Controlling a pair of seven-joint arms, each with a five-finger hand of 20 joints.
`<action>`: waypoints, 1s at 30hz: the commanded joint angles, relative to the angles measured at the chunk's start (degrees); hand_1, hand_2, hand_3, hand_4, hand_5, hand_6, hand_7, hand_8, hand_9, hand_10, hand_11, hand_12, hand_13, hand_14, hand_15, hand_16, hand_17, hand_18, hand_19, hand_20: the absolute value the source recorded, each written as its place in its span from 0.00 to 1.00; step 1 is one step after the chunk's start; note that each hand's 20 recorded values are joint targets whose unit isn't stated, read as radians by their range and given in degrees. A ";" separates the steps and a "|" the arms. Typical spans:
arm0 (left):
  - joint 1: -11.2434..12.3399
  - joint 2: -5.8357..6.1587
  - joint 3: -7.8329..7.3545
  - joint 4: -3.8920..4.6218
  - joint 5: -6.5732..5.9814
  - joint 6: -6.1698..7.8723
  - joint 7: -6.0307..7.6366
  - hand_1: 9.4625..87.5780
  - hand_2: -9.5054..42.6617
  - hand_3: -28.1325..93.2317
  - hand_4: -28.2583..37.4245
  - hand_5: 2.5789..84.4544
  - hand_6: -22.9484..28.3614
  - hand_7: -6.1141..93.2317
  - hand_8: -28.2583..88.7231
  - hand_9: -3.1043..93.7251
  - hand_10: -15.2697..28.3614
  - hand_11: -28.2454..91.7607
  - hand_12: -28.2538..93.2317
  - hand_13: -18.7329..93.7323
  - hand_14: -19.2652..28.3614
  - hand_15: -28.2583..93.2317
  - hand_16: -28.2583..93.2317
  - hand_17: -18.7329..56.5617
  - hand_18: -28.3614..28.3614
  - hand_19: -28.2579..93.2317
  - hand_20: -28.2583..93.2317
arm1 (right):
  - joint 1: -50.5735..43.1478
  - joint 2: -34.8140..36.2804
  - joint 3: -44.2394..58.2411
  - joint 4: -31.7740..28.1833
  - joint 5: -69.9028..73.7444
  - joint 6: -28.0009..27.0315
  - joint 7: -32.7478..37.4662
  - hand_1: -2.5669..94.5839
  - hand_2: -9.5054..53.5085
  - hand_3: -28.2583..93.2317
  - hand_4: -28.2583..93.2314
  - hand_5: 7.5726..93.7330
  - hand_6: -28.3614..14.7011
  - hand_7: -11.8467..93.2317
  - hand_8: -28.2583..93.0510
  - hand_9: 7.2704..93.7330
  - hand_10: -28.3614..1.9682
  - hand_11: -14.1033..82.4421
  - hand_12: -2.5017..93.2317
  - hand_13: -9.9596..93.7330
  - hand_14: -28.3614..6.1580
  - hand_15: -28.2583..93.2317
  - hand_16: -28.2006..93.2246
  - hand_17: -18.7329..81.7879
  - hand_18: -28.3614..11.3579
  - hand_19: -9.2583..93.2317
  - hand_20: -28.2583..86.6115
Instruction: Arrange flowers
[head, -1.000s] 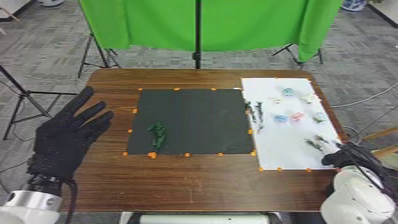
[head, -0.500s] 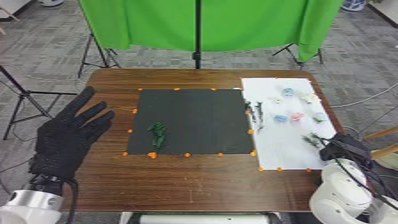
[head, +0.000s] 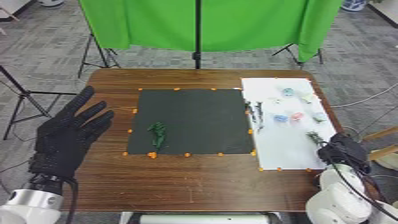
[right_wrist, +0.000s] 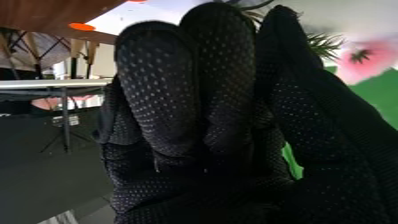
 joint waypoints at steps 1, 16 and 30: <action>0.52 -0.05 -0.47 -0.06 0.16 -0.18 -0.08 0.17 0.31 0.85 0.05 0.28 0.54 0.21 0.15 0.26 0.75 0.39 0.34 0.29 0.88 0.46 0.23 0.00 0.91 0.55 0.30 | 2.12 0.31 -0.53 -3.75 -4.86 2.49 0.02 0.57 0.00 0.79 0.00 0.97 0.65 0.31 0.31 1.00 0.58 0.53 0.19 0.92 0.58 0.73 0.38 0.60 0.13 1.00 0.47; 0.09 0.23 -1.75 -0.88 0.47 -0.13 -1.66 0.17 0.31 0.85 0.05 0.28 0.54 0.21 0.15 0.26 0.75 0.39 0.34 0.29 0.88 0.46 0.23 0.00 0.91 0.55 0.30 | 29.24 -6.68 -21.41 -5.08 -0.56 3.01 -6.17 0.58 0.00 0.80 0.00 0.98 0.63 0.30 0.32 1.00 0.56 0.55 0.18 0.91 0.56 0.74 0.38 0.60 0.12 1.00 0.49; -3.81 2.82 -0.17 0.12 0.33 -0.90 -2.29 0.17 0.31 0.85 0.05 0.28 0.53 0.21 0.15 0.26 0.75 0.39 0.34 0.29 0.88 0.46 0.23 0.00 0.91 0.55 0.30 | 54.15 -26.29 -45.65 7.49 12.53 -2.16 -13.97 0.57 0.00 0.80 0.00 0.98 0.62 0.30 0.32 1.00 0.56 0.56 0.18 0.91 0.55 0.75 0.38 0.60 0.12 1.00 0.51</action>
